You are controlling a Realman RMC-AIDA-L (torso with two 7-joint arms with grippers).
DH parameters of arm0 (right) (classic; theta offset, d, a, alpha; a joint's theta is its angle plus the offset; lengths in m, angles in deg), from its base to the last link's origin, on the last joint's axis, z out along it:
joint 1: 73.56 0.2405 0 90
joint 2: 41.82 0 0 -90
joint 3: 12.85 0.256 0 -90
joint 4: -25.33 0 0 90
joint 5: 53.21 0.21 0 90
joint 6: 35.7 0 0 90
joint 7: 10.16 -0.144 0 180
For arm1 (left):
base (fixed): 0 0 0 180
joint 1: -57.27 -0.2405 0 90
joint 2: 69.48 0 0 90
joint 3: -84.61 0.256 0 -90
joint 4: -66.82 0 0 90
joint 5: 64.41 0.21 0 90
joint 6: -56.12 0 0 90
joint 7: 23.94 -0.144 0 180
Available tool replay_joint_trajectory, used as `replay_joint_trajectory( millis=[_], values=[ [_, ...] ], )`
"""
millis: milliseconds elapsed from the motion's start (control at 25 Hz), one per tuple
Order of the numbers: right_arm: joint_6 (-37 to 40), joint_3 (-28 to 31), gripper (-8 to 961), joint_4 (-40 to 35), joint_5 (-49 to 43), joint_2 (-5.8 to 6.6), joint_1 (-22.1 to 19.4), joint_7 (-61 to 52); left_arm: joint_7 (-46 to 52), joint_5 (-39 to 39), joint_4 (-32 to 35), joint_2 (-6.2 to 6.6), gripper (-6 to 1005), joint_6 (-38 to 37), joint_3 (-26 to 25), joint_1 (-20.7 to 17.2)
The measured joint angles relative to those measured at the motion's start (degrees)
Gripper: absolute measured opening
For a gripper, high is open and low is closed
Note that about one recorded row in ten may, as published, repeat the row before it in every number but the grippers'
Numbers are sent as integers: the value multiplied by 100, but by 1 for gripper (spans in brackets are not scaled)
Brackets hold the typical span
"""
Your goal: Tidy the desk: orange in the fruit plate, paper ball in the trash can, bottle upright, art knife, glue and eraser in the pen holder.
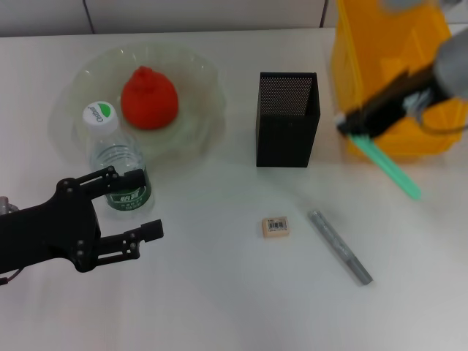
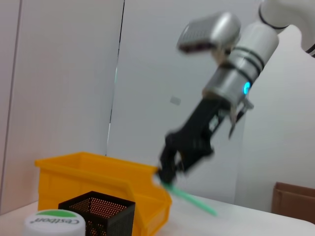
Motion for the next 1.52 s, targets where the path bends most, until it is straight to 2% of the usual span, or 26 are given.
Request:
replay_joint_trajectory(
  millis=[80, 160, 240, 360, 640, 800, 880, 1040, 1200, 1360, 1520],
  values=[
    [-218, 738, 165, -276, 884, 1, -216, 367, 0, 0, 0, 1, 802, -8, -1, 5],
    [-573, 1399, 165, -169, 1997, 1, -415, 934, 0, 5, 0, -8, 802, -16, 0, 17],
    [-971, 1915, 165, 405, 3296, 21, -549, 1727, 0, 15, 0, -13, 802, -17, 1, 22],
    [-1271, 2374, 165, 1905, 4626, 29, -490, 2997, 2, 22, 0, -18, 802, -15, 0, 23],
    [-1792, 2483, 166, 4778, 5804, -3, 72, 5907, 30, 8, 0, -15, 802, -7, 0, 9],
    [-2117, 2465, 165, 6038, 6128, 0, 439, 6947, 33, 5, 0, -15, 802, 13, 0, 1],
    [-2255, 2463, 187, 6337, 6123, 5, 545, 7080, 32, 1, 0, -17, 802, 15, 0, 2],
    [-2258, 2428, 273, 6407, 6112, 9, 566, 7085, 27, -8, 0, -17, 802, 17, -7, 21],
    [-2001, 2297, 366, 5974, 6108, 21, 402, 6596, 13, -8, 0, -17, 802, 5, -9, 34],
    [-1530, 2237, 460, 4827, 5876, 79, 75, 5568, 11, -8, 0, -17, 802, -18, -9, 32],
    [-746, 2281, 534, 3339, 4861, 160, -35, 4110, 10, -8, 0, -17, 802, -38, -9, 14]
  ],
)
